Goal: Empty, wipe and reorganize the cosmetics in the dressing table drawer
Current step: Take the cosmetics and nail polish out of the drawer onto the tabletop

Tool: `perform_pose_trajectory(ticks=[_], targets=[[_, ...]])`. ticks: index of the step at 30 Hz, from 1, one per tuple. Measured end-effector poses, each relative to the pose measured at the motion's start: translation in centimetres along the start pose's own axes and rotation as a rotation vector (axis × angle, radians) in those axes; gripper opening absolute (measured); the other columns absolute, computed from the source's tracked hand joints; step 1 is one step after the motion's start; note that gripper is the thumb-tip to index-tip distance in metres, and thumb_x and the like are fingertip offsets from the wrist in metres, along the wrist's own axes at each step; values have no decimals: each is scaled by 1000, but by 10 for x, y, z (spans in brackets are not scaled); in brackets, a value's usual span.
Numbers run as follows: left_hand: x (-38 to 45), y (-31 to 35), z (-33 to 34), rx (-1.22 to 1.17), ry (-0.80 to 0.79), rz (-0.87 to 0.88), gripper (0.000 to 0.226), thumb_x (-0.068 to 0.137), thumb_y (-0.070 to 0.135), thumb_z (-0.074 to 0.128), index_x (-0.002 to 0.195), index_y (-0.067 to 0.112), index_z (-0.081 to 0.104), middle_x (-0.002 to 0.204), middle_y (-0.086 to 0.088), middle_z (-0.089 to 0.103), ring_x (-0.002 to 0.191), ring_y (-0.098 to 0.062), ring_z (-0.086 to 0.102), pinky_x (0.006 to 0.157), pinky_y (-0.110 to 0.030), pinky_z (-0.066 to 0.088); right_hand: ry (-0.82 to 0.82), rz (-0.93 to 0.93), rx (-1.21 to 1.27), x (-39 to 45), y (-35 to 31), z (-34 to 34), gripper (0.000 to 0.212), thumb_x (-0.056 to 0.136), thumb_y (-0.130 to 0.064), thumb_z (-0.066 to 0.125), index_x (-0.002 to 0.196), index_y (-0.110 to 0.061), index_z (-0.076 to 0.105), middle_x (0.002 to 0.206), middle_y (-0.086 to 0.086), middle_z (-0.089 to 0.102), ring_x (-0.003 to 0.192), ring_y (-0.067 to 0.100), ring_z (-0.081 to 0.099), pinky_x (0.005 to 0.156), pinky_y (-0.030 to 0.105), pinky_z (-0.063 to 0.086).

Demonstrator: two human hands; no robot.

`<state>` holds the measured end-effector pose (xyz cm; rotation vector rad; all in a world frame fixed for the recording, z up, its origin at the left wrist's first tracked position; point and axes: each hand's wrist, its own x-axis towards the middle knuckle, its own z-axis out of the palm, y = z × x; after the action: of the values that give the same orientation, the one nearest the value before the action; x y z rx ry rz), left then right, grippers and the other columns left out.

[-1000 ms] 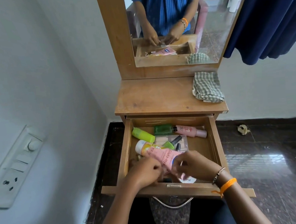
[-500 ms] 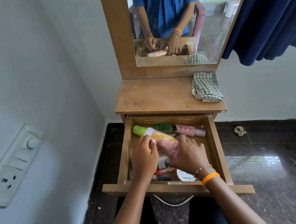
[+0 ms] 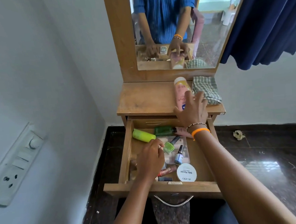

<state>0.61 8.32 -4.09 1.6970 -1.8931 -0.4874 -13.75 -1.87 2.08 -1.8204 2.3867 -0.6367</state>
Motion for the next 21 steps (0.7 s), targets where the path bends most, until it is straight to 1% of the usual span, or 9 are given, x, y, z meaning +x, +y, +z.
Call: perform_pose_trajectory(ticks=[4,7,9,11,12,14,15,17,21], targets=[[0,2,-1,8,-50,-28,16,90,14,45,96,19,59,98,6,62,87,-12,56,59,-25,35,8,-55,-99,16,3,2,39,86,-27,54,119,-6,53,127,15,46,118,38,37,92,46,38],[1,1,0,9,-82,-45,17,90,15,47,102,20,58,101,5,60,94,-13,55,64,-25,39,7,-98,-79,8,11,-4,35,89,-23,49,120,-10,56,130,8,48,123,35,33,99,46,29],[2,-1,3,40,-137,-56,18,91,17,49,107,20,55,106,4,58,99,-14,53,73,-28,45,112,-183,18,-14,17,-9,26,88,-16,49,111,-8,60,122,10,54,113,34,42,90,43,35],[4,-5,9,55,-184,-115,20,91,17,51,111,19,52,113,2,54,105,-16,51,81,-32,47,143,-227,176,-45,23,-8,15,89,-11,48,90,-3,62,102,14,60,89,30,52,70,34,38],[4,-6,11,54,-190,-154,22,91,17,52,113,18,51,115,2,53,108,-17,51,84,-34,47,87,-192,237,-59,28,-3,16,89,-11,48,84,-3,61,97,14,61,81,29,54,64,30,36],[4,-9,16,73,-187,-204,25,91,17,54,115,14,51,118,-1,53,113,-20,51,87,-35,45,-124,-59,212,-79,41,15,18,89,-12,46,91,-3,61,103,15,62,85,32,60,65,31,43],[4,-10,19,91,-190,-221,28,91,17,55,118,12,50,120,-2,53,115,-21,50,89,-35,44,-242,0,140,-85,47,25,22,89,-12,45,102,-2,59,112,17,59,94,35,60,73,36,47],[4,-12,21,120,-196,-229,34,92,15,52,126,12,48,126,-3,53,119,-21,49,95,-34,42,-470,92,40,-91,57,40,32,89,-12,43,119,1,47,128,21,47,110,42,53,91,43,44],[7,-16,22,201,-228,-176,48,93,12,49,140,17,40,138,-1,50,126,-20,46,104,-36,40,-719,229,101,-87,55,48,40,93,-16,42,127,3,37,138,22,37,124,43,44,103,44,37]])
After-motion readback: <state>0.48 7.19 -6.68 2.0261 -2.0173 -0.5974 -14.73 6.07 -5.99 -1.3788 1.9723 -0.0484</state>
